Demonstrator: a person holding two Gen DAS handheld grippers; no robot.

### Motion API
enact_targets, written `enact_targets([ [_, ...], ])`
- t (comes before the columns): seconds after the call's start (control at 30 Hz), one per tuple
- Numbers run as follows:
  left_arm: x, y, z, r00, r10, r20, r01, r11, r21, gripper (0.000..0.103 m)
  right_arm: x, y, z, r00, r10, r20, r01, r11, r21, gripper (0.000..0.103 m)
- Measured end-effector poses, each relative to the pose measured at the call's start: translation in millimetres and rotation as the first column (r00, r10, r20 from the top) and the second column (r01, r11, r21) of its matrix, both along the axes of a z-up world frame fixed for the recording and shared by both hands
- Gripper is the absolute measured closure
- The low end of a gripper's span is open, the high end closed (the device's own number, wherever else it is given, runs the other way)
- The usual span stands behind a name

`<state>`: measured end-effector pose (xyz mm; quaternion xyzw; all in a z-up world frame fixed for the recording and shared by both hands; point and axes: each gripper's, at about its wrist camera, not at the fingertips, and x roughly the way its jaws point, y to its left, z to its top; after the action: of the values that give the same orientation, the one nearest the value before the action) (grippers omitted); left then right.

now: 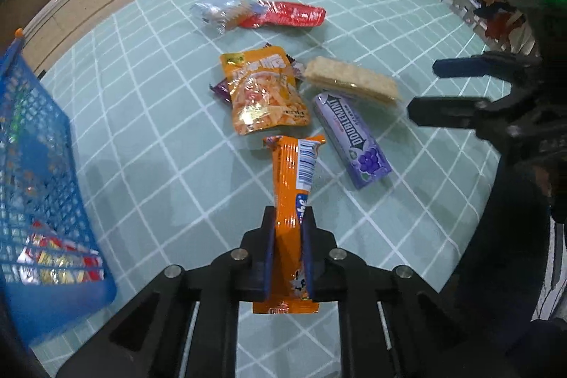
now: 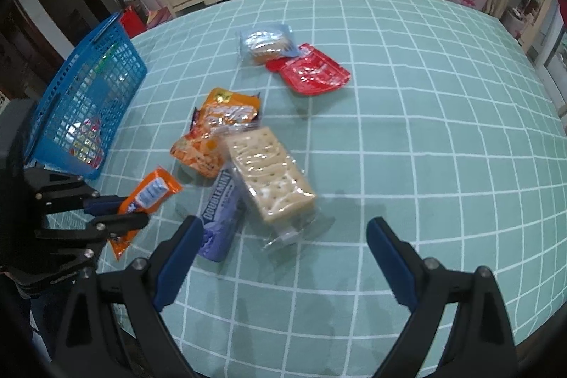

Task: Organize snacks
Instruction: 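Grasp the orange stick snack with the left gripper while the right gripper approaches the plain cracker pack, then close the right gripper on the plain cracker pack and lift it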

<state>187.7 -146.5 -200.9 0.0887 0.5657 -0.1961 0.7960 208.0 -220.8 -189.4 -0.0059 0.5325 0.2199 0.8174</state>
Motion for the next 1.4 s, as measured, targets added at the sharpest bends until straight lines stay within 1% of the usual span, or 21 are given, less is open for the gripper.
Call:
enact_targets([
  [0.23, -5, 13, 27, 0.996, 0.056, 0.067, -0.055, 0.998, -0.007, 0.091, 2, 10, 5, 0.999, 0.049, 0.02, -0.048, 0.999, -0.019, 0.008],
  [0.3, -7, 15, 33, 0.991, 0.084, 0.103, -0.084, 0.996, -0.001, 0.091, 6, 11, 4, 0.998, 0.06, 0.019, -0.059, 0.998, -0.034, 0.008],
  [0.4, -6, 15, 36, 0.987, 0.106, 0.119, -0.105, 0.994, -0.015, 0.091, 13, 12, 0, 0.997, 0.072, 0.011, -0.071, 0.997, -0.037, 0.008],
  [0.53, -3, 15, 34, 0.986, 0.118, 0.116, -0.117, 0.993, -0.015, 0.091, 24, 15, -3, 0.995, 0.102, 0.003, -0.102, 0.994, -0.046, 0.008],
  [0.63, 5, 14, 30, 0.984, 0.136, 0.111, -0.135, 0.991, -0.017, 0.091, 31, 21, -6, 0.991, 0.135, -0.003, -0.135, 0.989, -0.053, 0.008],
  [0.73, 8, 15, 31, 0.98, 0.152, 0.131, -0.151, 0.988, -0.014, 0.091, 37, 28, -12, 0.984, 0.179, -0.01, -0.18, 0.981, -0.074, 0.008],
  [0.8, 12, 14, 30, 0.978, 0.158, 0.134, -0.157, 0.987, -0.02, 0.091, 43, 29, -20, 0.98, 0.194, -0.029, -0.196, 0.977, -0.085, 0.008],
  [0.9, 18, 14, 26, 0.978, 0.161, 0.13, -0.16, 0.987, -0.02, 0.091, 50, 28, -28, 0.98, 0.193, -0.052, -0.196, 0.978, -0.068, 0.015],
  [0.97, 22, 13, 22, 0.979, 0.163, 0.122, -0.162, 0.987, -0.019, 0.091, 53, 28, -32, 0.979, 0.191, -0.068, -0.195, 0.98, -0.048, 0.017],
  [1.07, 25, 10, 18, 0.981, 0.158, 0.116, -0.157, 0.987, -0.017, 0.091, 52, 29, -35, 0.977, 0.204, -0.067, -0.207, 0.977, -0.048, 0.019],
  [1.1, 26, 10, 17, 0.981, 0.157, 0.113, -0.156, 0.988, -0.018, 0.091, 52, 29, -35, 0.976, 0.209, -0.066, -0.212, 0.977, -0.037, 0.021],
  [1.17, 26, 8, 15, 0.982, 0.156, 0.11, -0.155, 0.988, -0.02, 0.091, 52, 30, -35, 0.974, 0.214, -0.073, -0.216, 0.976, -0.014, 0.028],
  [1.2, 26, 7, 14, 0.982, 0.155, 0.108, -0.154, 0.988, -0.021, 0.091, 53, 30, -34, 0.973, 0.219, -0.074, -0.22, 0.976, -0.003, 0.035],
  [1.23, 26, 6, 14, 0.982, 0.156, 0.106, -0.155, 0.988, -0.022, 0.091, 52, 29, -34, 0.971, 0.227, -0.079, -0.227, 0.974, 0.015, 0.045],
  [1.27, 26, 6, 14, 0.982, 0.156, 0.106, -0.154, 0.988, -0.023, 0.091, 51, 29, -33, 0.969, 0.232, -0.081, -0.23, 0.973, 0.033, 0.049],
  [1.33, 24, 4, 14, 0.982, 0.155, 0.106, -0.153, 0.988, -0.024, 0.091, 48, 30, -31, 0.969, 0.233, -0.08, -0.231, 0.972, 0.035, 0.054],
  [1.4, 22, 4, 15, 0.982, 0.157, 0.108, -0.155, 0.988, -0.023, 0.091, 46, 30, -31, 0.969, 0.235, -0.08, -0.233, 0.972, 0.037, 0.054],
])
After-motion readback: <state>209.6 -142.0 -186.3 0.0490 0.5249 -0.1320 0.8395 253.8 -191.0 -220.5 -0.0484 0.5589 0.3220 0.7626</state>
